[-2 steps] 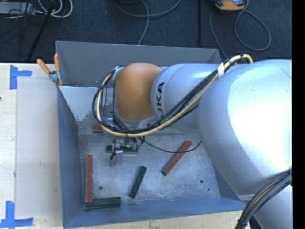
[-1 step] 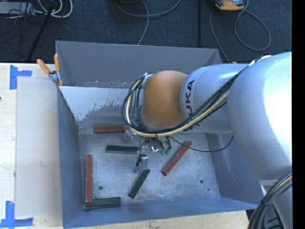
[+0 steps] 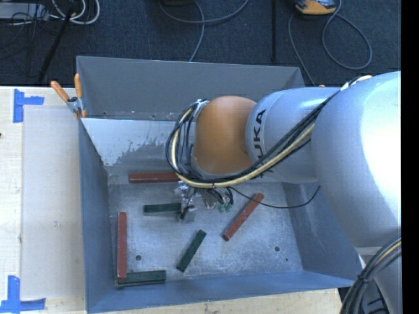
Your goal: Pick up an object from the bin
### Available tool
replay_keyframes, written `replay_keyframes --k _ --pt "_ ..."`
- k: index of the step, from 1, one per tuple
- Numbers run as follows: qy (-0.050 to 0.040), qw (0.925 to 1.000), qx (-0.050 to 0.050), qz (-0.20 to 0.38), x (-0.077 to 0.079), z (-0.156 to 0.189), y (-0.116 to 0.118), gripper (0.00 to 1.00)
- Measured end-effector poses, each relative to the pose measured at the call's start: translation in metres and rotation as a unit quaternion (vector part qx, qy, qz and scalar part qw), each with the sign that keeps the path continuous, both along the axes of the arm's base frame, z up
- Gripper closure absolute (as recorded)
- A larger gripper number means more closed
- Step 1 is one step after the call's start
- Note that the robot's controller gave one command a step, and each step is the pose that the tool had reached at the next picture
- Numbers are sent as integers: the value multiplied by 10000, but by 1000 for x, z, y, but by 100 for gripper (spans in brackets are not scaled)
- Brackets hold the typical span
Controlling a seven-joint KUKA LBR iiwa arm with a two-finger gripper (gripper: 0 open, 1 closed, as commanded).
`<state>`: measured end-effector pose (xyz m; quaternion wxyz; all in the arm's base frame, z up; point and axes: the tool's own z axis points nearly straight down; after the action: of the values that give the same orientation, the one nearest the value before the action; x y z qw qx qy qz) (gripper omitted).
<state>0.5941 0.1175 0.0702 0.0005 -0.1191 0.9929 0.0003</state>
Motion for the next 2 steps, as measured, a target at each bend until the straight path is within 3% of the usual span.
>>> replay_keyframes --k 1,2 --pt "-30 9947 12 1026 -34 110 58 100" --pt "20 9984 6 567 -59 84 131 100"
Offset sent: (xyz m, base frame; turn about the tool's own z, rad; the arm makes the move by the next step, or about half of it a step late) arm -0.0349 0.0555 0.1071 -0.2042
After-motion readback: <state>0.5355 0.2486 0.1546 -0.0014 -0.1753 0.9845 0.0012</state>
